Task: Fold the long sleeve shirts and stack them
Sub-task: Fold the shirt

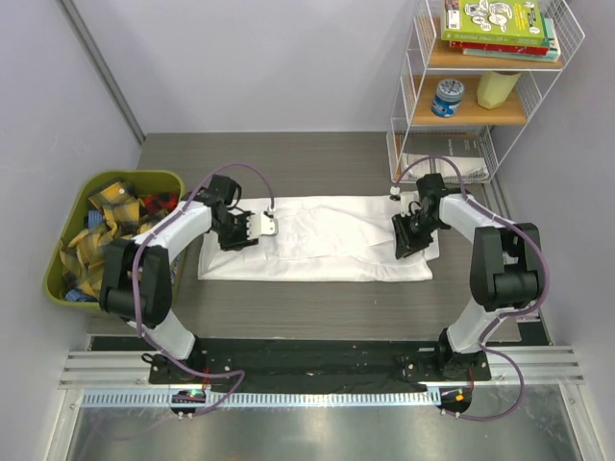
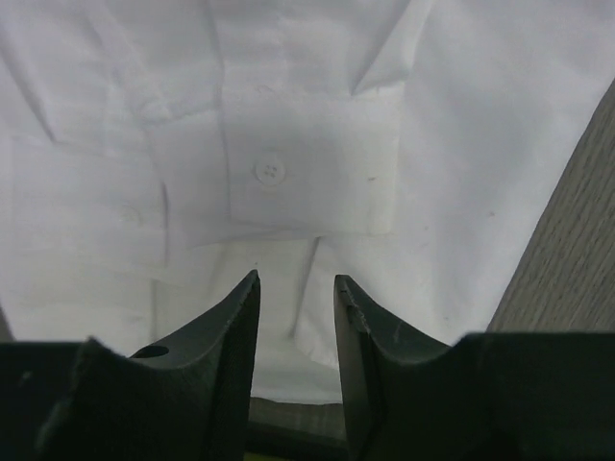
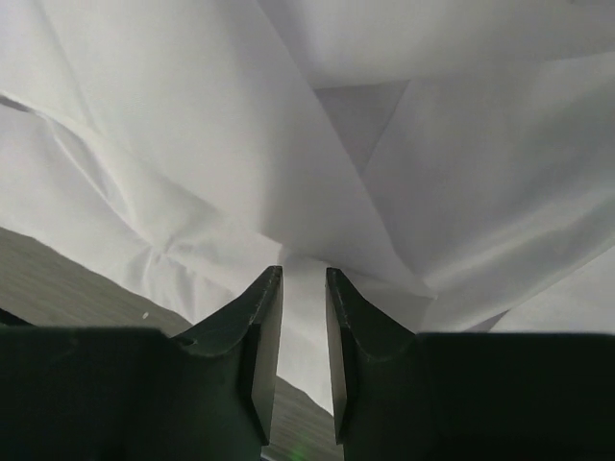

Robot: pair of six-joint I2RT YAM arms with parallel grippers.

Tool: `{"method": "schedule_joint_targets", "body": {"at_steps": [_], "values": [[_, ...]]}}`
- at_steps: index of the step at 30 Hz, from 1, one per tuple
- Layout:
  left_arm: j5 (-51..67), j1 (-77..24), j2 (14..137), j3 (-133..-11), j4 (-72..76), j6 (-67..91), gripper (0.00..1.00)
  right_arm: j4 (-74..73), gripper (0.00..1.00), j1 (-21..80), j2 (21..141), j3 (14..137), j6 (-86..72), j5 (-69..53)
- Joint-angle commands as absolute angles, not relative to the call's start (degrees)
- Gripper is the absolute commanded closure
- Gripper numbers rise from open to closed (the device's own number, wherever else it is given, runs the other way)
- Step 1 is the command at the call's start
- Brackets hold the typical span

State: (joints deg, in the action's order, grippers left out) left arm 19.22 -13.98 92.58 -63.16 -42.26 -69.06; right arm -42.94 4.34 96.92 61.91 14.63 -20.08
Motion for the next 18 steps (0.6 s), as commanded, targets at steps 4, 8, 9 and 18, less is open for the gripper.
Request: {"method": "schedule_joint_targets", "body": {"at_steps": [4,8,9,18], "values": [[6.9,-17.1,99.0,-61.3,-47.8,-60.7,0.65,-41.0,0.70,4.7,98.5,62.4,14.9,-13.6],[2.9,-20.2,101.3,-58.0,-51.1,-59.7,0.71,-43.1,0.71,4.7,96.4,62.7,16.1,-12.7],[2.9,-20.8,101.6,-57.3,-51.8,-59.6,0.71,-43.7,0.70,4.7,95.2,62.8,16.8,-12.3],[7.4,-44.2,93.0,-50.1,-60.7,-50.9,0.74,-49.2,0.71,4.6,89.0,63.5,20.0,-11.0]]}}
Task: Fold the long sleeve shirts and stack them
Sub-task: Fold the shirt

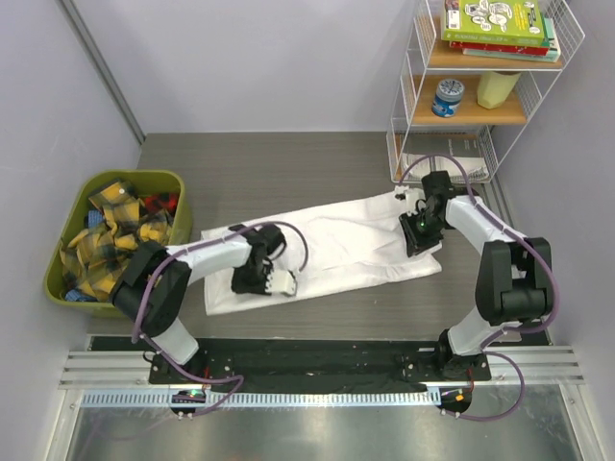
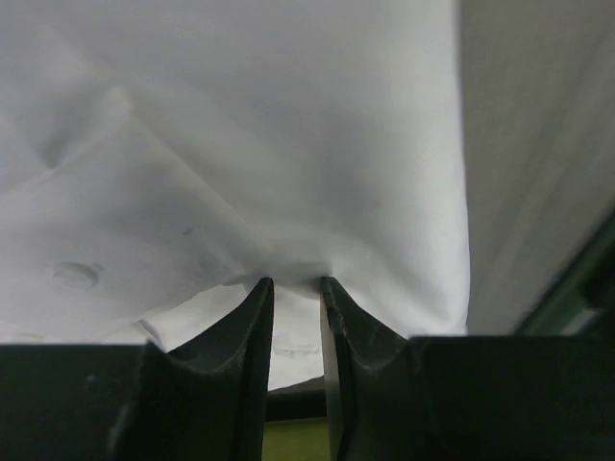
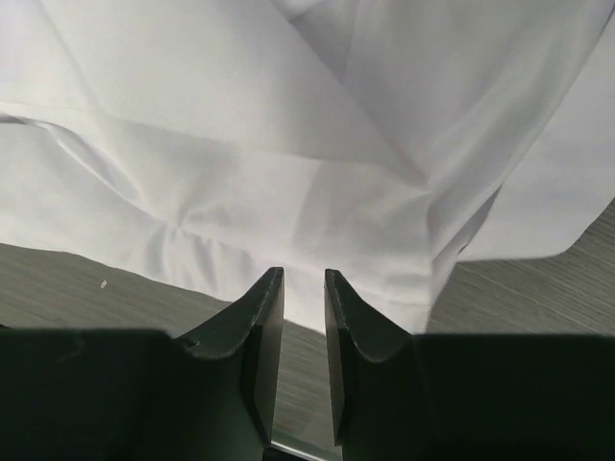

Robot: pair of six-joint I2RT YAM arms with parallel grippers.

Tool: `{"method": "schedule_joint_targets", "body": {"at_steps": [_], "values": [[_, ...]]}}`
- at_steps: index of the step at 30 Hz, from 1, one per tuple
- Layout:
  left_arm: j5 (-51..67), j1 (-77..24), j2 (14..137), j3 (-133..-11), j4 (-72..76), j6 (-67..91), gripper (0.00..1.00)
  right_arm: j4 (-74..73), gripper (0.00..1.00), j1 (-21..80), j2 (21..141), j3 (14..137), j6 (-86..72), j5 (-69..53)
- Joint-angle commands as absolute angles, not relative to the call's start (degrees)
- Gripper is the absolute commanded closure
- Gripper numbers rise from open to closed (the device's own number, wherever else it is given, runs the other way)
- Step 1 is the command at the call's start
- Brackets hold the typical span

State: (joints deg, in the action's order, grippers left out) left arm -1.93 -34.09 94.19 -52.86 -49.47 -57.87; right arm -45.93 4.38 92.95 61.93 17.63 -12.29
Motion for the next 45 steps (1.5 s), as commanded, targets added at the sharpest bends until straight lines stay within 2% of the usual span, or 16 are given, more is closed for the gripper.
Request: {"method": "schedule_joint_targets", "body": {"at_steps": [1,4,9,18,29,35,42,45], "values": [[10.7,-48.6,92.6,-51.1,-61.8,-47.9,0.74,-49.6,0.71,4.6,88.7,63.5,20.3,-10.9],[17.5,-52.6,92.4,-58.1,-66.0,-43.2,0.74,-50.2,0.71,4.6,88.8,63.4,20.4,-11.2],[23.7,-48.1,91.0,-68.5,-70.3,-42.8,0.74,-47.9,0.71,6.5,91.0,64.0,18.5,-11.3],[33.6,-25.0,85.9,-74.3,-70.2,-41.9,0.72,-42.4,0.72,9.8,100.4,70.2,14.0,-5.6],[40.4,-8.1,83.8,-76.2,-67.0,-39.7,0.71,-40.2,0.73,21.4,117.0,77.0,12.7,-2.2],[42.6,-1.3,84.4,-76.6,-65.4,-38.0,0.72,-43.0,0.73,25.7,127.8,93.1,13.7,-0.3],[42.0,1.4,84.0,-75.1,-59.2,-36.0,0.69,-47.2,0.75,25.8,148.0,130.2,19.4,9.7],[41.0,1.4,82.4,-74.2,-55.6,-35.7,0.65,-44.8,0.76,25.7,151.4,137.4,23.8,15.4]]}}
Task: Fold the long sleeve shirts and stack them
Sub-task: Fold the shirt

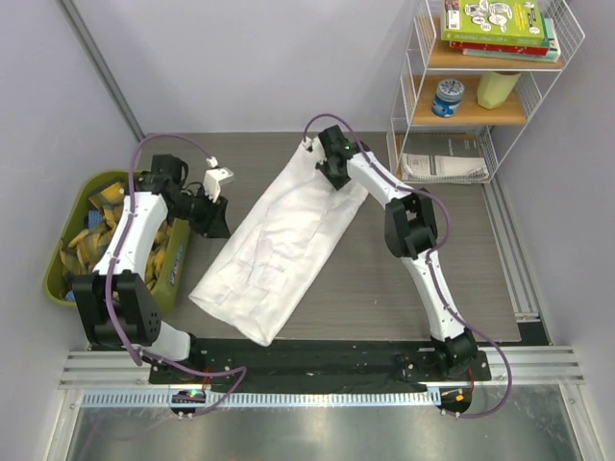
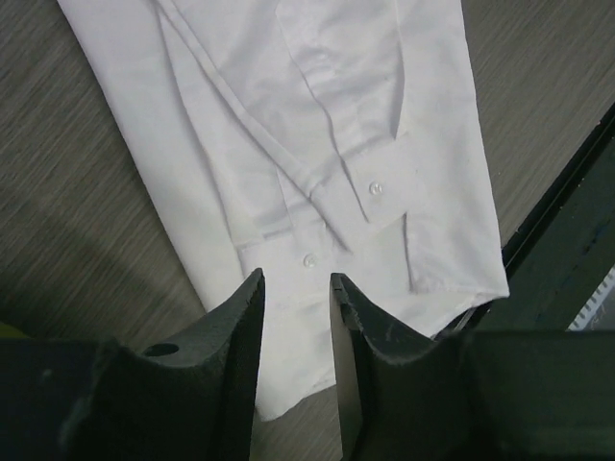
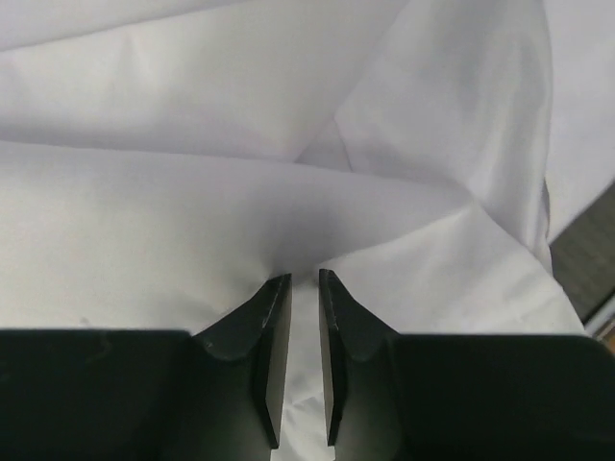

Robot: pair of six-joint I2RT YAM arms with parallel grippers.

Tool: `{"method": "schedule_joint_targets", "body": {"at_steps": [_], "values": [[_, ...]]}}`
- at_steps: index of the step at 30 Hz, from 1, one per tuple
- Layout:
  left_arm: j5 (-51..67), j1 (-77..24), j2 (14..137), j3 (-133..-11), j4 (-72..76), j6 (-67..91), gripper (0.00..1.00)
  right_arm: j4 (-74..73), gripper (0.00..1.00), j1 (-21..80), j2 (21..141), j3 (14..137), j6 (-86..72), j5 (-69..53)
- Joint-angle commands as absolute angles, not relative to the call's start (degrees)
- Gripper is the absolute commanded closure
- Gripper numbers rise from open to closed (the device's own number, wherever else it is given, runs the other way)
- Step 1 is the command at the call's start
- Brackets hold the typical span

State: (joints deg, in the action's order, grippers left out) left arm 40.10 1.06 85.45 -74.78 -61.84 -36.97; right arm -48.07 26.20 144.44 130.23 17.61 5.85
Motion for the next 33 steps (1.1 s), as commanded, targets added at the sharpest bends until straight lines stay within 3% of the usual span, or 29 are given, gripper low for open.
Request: {"method": "schedule_joint_targets", "body": {"at_steps": [1,3,5,8,11,15,17,20,23,26,33], "values": [[40.4,1.3,81.2,-74.0,-54.5,-35.9,0.62,-42.3,0.76,25.4,150.8,137.3,24.3,15.6],[38.9,1.3,79.8,-73.3,-52.6,-38.5,0.52,-40.3,0.74,24.1,145.8,135.3,22.7,12.2],[38.1,1.2,77.5,-72.8,-51.3,-41.4,0.48,-40.3,0.70,23.5,140.5,131.3,22.0,7.2],[34.8,1.2,74.3,-71.6,-47.0,-43.6,0.42,-41.3,0.56,23.6,130.8,127.7,20.4,-2.5],[37.3,1.2,72.8,-71.6,-43.5,-43.4,0.01,-44.2,0.48,23.7,124.9,124.3,17.7,-9.0],[39.0,-1.6,76.4,-73.8,-48.6,-45.9,0.00,-46.3,0.49,23.7,121.6,118.1,13.7,-13.1],[32.3,-6.8,79.9,-75.5,-61.2,-57.8,0.00,-47.0,0.54,23.7,121.6,114.4,11.7,-15.7],[25.5,-11.5,82.8,-71.9,-60.4,-57.2,0.02,-47.4,0.59,23.6,121.9,109.5,9.3,-18.0],[19.5,-16.2,81.6,-63.4,-53.6,-56.0,0.11,-46.2,0.61,23.6,122.3,105.9,8.5,-18.2],[15.9,-21.1,83.2,-59.4,-51.0,-55.3,0.28,-45.5,0.62,23.7,123.0,104.8,7.6,-18.5],[9.5,-25.9,92.6,-55.1,-44.0,-52.6,0.42,-44.6,0.65,23.7,126.9,104.7,7.2,-16.0]]}}
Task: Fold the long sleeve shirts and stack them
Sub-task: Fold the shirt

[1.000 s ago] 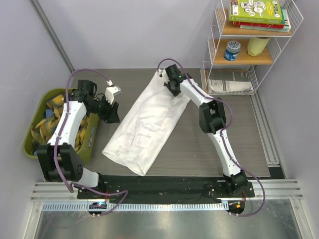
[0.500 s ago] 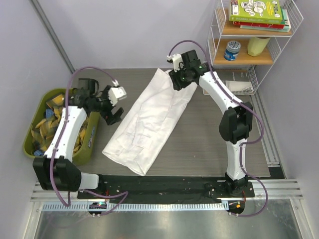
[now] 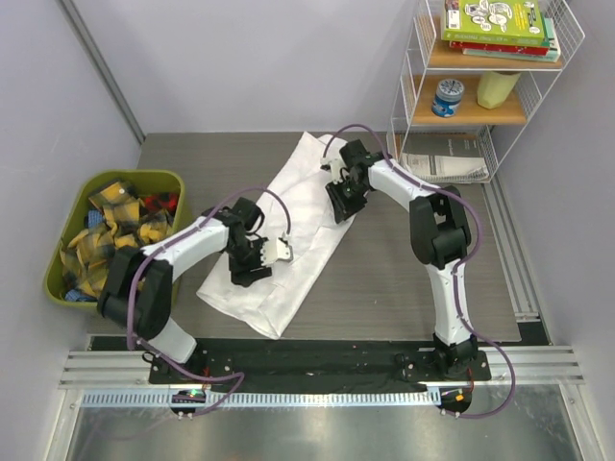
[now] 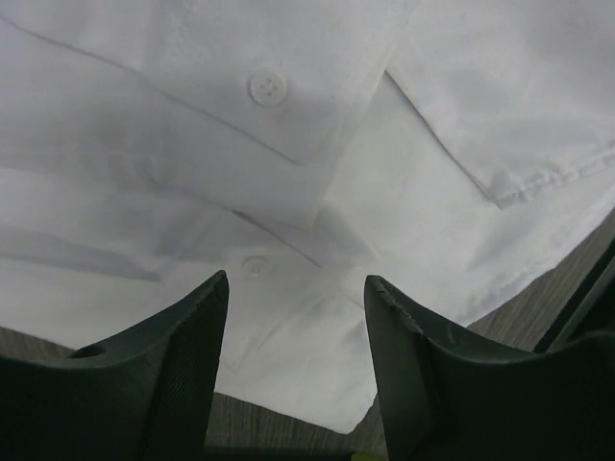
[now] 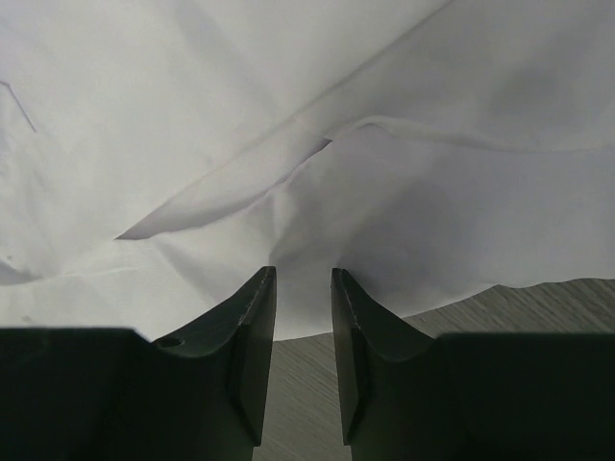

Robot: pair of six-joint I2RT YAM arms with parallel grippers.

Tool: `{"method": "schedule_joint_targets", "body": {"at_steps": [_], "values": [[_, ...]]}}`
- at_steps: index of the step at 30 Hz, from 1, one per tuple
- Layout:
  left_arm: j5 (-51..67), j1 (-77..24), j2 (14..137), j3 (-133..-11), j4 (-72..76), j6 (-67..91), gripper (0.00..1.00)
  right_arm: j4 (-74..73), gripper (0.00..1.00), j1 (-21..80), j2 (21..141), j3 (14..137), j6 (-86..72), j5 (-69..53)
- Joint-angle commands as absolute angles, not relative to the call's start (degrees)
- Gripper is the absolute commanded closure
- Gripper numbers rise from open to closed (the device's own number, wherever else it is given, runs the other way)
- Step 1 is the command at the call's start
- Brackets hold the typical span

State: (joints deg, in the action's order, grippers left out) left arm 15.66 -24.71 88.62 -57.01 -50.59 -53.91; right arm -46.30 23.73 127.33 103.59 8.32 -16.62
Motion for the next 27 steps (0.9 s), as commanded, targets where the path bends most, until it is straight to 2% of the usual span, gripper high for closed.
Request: {"method": "schedule_joint_targets", "body": {"at_steps": [1,6,10,15,20,27], "values": [[8.6,-27.0,93.6,-54.8,-43.3,-52.6,0.43,-44.5,0.66,23.7,128.0,104.6,7.5,-15.0],[8.6,-33.0,97.6,-55.1,-42.5,-47.5,0.45,-43.8,0.68,23.0,131.1,104.5,10.1,-9.2],[8.3,-45.3,99.7,-56.7,-41.1,-40.9,0.45,-43.8,0.69,20.2,133.2,105.6,11.7,-7.3],[11.9,-54.6,107.5,-65.2,-41.1,-33.1,0.46,-43.8,0.68,17.4,134.5,109.2,16.5,-5.5],[14.9,-54.2,110.4,-73.6,-42.1,-27.0,0.42,-46.0,0.62,17.7,133.3,114.0,19.8,-8.8],[25.0,-46.9,93.6,-72.7,-44.5,-23.6,0.29,-49.1,0.50,17.6,120.7,110.4,21.8,-14.3]]}}
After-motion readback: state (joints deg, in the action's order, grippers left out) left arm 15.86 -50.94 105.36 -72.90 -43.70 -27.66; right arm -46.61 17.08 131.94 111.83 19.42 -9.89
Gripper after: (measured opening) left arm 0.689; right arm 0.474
